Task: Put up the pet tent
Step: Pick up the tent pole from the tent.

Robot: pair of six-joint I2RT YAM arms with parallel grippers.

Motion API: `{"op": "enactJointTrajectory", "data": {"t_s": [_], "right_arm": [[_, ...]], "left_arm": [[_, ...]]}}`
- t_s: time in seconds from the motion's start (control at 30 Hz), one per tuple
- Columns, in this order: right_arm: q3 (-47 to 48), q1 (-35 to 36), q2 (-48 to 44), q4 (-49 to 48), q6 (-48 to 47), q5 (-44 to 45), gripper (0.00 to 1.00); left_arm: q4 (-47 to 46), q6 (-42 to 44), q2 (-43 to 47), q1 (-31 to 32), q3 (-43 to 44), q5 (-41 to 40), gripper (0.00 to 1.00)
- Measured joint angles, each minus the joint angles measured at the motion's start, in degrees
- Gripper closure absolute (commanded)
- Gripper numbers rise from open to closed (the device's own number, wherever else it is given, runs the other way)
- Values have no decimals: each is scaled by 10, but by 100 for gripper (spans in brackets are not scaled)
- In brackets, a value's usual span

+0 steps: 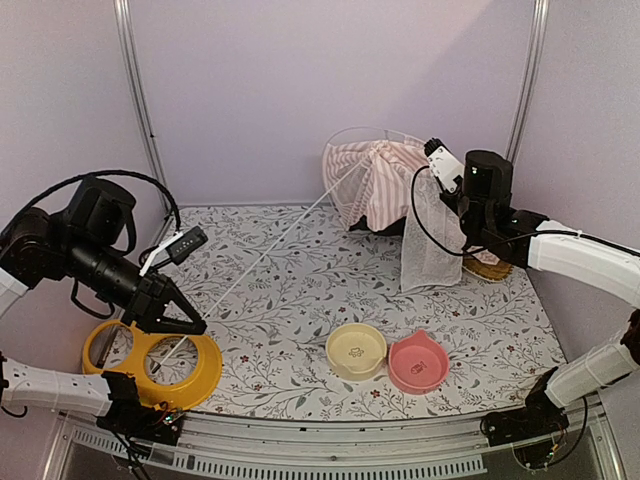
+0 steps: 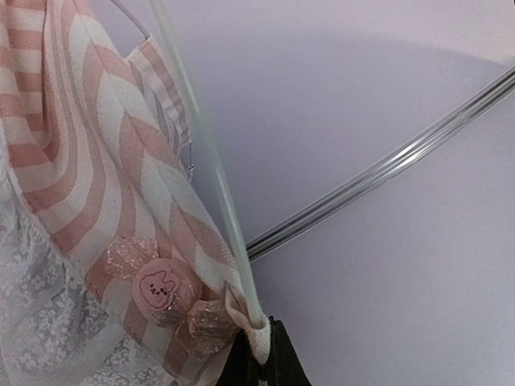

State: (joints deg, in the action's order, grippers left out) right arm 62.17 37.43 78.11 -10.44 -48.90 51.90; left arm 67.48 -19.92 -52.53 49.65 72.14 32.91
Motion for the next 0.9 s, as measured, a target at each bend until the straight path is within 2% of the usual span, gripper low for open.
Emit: {"op": "enactJointTrajectory", "data": {"t_s": [0.1,0.2,0.27,0.37,0.43,0.53,0.67,0.77,0.9], "right_arm": [[0,-1,0,0,0,0,100],[0,-3,0,0,0,0,100],[0,-5,0,0,0,-1,100],[-1,-7,0,0,1,-1,100],[-1,-8,0,3,7,-2,91],[2,-8,0,34,41,-4,66],[36,-10,0,132,126,-42,42],[77,-11,-5,209,205,-90,29],[124,-11,-26,303,304,-160,25]], "left_arm": [[2,2,0,3,-3,1,92],[2,3,0,5,-7,0,92],[2,3,0,6,-9,1,100],[2,1,0,8,-10,0,100],[0,-2,0,9,-11,1,100],[-22,-12,1,11,-12,7,100],[-84,-34,8,14,-25,14,100],[-135,-53,8,17,-40,14,100],[-211,-82,6,21,-66,8,100]]}}
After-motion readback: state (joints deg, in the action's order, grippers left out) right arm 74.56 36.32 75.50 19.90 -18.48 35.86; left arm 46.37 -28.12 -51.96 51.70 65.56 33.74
